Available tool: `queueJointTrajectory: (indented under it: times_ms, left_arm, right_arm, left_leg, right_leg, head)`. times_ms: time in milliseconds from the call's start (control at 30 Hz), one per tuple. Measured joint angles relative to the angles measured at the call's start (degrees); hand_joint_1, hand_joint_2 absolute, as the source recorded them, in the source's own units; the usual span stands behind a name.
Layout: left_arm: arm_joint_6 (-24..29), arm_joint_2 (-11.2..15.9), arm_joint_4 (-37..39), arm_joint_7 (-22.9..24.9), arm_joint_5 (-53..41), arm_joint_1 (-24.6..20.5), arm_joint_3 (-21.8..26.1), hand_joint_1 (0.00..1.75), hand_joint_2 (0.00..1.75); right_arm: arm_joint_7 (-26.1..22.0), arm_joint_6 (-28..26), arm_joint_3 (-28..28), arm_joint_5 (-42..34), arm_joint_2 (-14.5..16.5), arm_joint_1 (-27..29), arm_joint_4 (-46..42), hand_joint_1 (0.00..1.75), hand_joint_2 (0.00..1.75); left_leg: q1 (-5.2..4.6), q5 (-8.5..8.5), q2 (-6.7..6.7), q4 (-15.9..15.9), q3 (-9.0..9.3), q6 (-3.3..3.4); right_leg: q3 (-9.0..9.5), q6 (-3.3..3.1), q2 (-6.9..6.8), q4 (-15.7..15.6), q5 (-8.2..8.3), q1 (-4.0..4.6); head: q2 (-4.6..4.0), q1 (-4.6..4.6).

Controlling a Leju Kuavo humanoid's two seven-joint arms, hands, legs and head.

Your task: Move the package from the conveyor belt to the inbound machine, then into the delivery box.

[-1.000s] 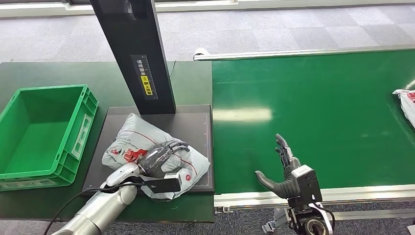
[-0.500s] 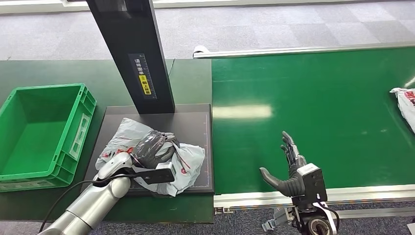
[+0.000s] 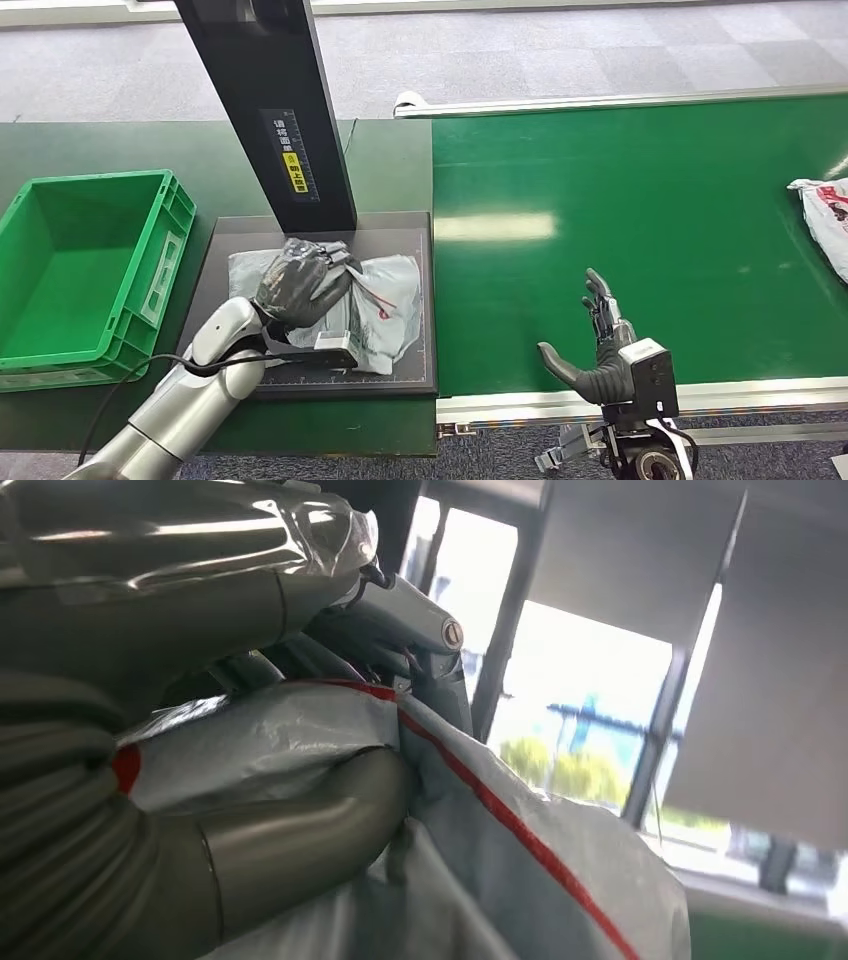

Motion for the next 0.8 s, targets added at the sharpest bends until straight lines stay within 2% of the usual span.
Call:
queueJointTrajectory:
  times_ms: [167, 367, 467, 600, 800]
  left_arm:
    - [3.05, 3.10, -8.89, 2.87, -6.48, -2.19, 5.76, 1.75, 1.75]
    - [1.28, 4.90, -8.62, 6.93, -15.75, -11.10, 13.14, 1.75, 1.75]
    - [1.79, 6.16, -2.64, 8.70, -20.14, -16.83, 15.39, 1.75, 1.75]
    - [3.96, 8.49, 9.58, 11.03, -26.99, -23.45, 16.91, 1.75, 1.75]
    - [4.73, 15.37, 29.43, 13.32, -31.38, -29.12, 18.65, 1.75, 1.75]
  right_arm:
    - [-0.85, -0.90, 0.37, -0.59, -0.25, 0.31, 0.50, 0.00, 1.75]
    - [-0.07, -1.13, 0.10, -0.62, -0.26, 0.55, 0.19, 0.00, 1.75]
    - [0.12, -1.15, -0.17, -0.65, -0.27, 0.55, 0.17, 0.00, 1.75]
    - [-0.71, -1.86, -0.03, -1.56, -0.83, 0.82, 0.43, 0.00, 1.75]
    - [-1.77, -2.35, 1.25, -3.00, -2.18, 1.20, 1.85, 0.00, 1.75]
  left_leg:
    - [0.00, 0.00, 0.03, 0.00, -0.04, 0.00]
    - [0.01, 0.03, 0.04, 0.01, -0.05, 0.00]
    - [0.01, 0.04, 0.07, 0.01, -0.05, 0.00]
    - [0.01, 0.04, 0.23, 0.00, -0.05, 0.00]
    - [0.06, -0.02, 0.87, -0.03, -0.06, -0.08]
  right_leg:
    - [-0.09, 0.00, 0.05, 0.00, 0.00, 0.00]
    - [-0.10, -0.02, 0.06, 0.01, 0.02, 0.01]
    - [-0.11, -0.02, 0.11, 0.02, 0.03, 0.01]
    - [-0.14, -0.03, 0.26, 0.05, 0.04, 0.01]
    - [-0.37, -0.10, 0.90, 0.15, 0.08, 0.07]
  head:
    - [0.00, -0.01]
    - [0.00, 0.00]
    - [0.00, 0.01]
    - [0.00, 0.00]
    - [0.00, -0.01]
